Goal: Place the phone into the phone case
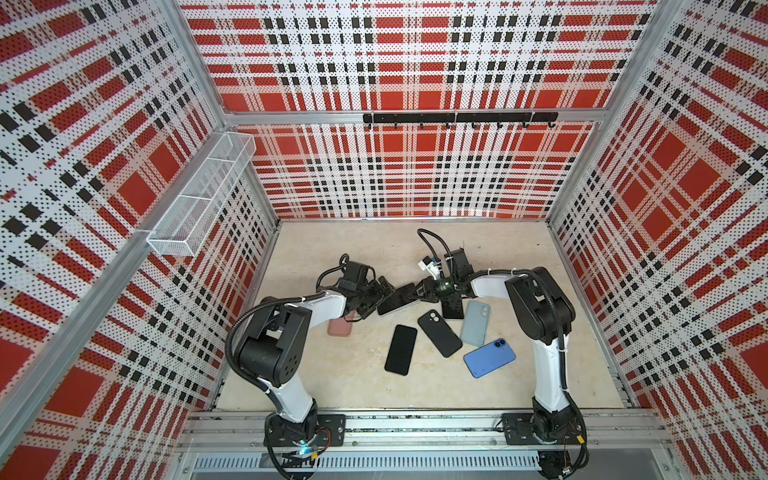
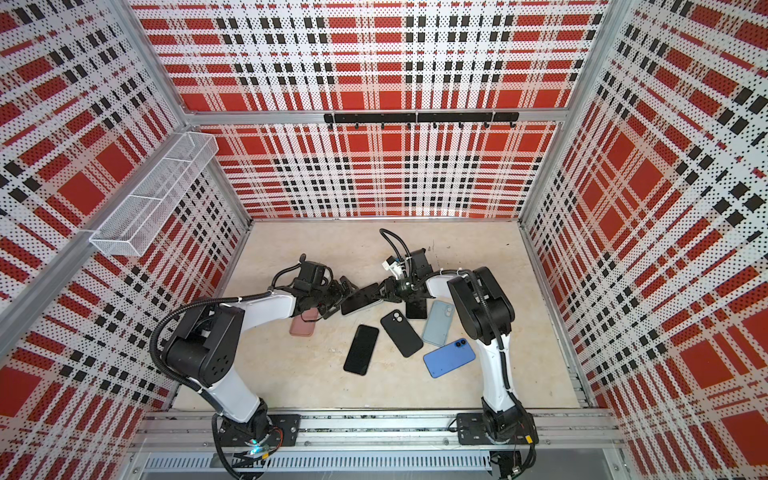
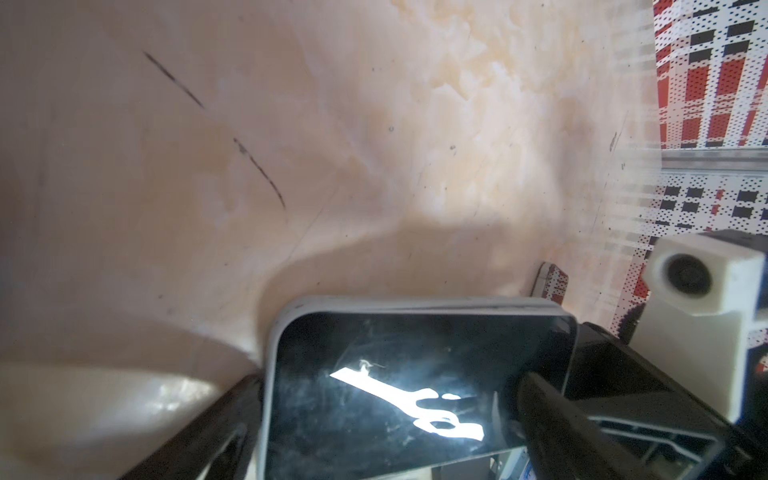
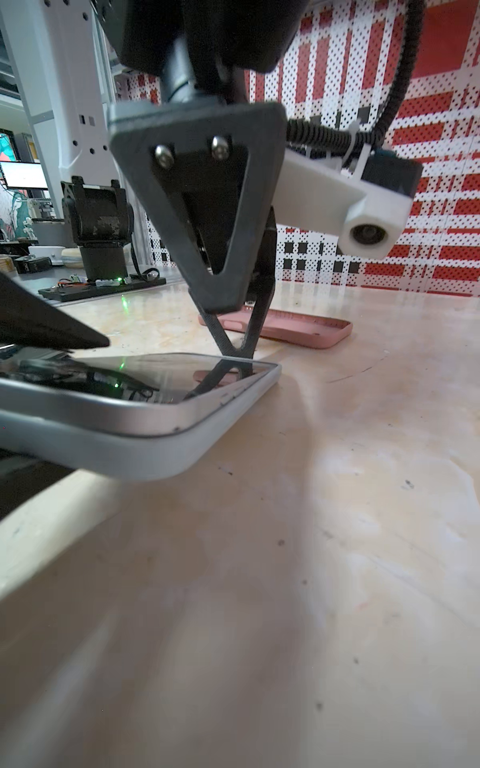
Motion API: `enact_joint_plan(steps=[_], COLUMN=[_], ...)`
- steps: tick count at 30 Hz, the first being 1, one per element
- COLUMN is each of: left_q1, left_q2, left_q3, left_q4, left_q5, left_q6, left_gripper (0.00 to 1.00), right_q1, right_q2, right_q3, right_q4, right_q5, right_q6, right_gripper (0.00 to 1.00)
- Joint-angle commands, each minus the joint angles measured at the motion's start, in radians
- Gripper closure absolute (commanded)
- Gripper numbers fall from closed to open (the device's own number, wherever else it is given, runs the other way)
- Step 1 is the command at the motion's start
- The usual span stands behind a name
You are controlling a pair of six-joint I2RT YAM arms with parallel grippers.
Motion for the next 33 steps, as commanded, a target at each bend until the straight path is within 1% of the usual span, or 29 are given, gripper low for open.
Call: enact_joint_plan(steps=[1,3,8,11,19,25,28,33], left_q1=[-0.011,-0.011,-0.007,-0.006,0.002,0.015,0.027,0.044], left_q2=[0.050,0.052,0.050,0.045,0.042,-0.005,-0.051,-0.150], left_q3=[-0.026,-0.026,-0.022,-0.020,-0.007,0.000,0.002,-0.004], left_q4=[-0.049,-0.046,-0.047,-0.047,-0.047,-0.047,-0.049,-0.049], left_q5=[-0.008,-0.008,-0.006,-0.006,-0.002,-0.015,-0.019,-0.020], left_q6=[-0.010,-0.009,-0.005,-0.006,-0.001,0.020,0.037,0.068], left_gripper=[0.02,0.03,0.02,0.02,0.02,0.00,0.00,0.00], right_q1=[-0.008,-0.012,-0.013,-0.012,-0.012,-0.013,-0.021,-0.062], right_q2=[-0.064,-0.066,-0.057,-0.054,-0.070,-0.120,-0.151,-0.180], right_q3=[-0.022,-0.034,-0.030,-0.032,-0.023,-0.027,-0.048,-0.120], right_q4=[0.153,0.180,0.174,0.168,0.099,0.070,0.126,0.374], right_q5=[-0.032,-0.030,-0.025,-0.018,0.019,0.041,0.029,-0.026], right_q6=[0.046,0.064,0.067,0.064,0.017,-0.021,0.003,0.165], right_gripper=[0.65,0.67,0.74,0.80,0.94,0.99,1.00,1.00])
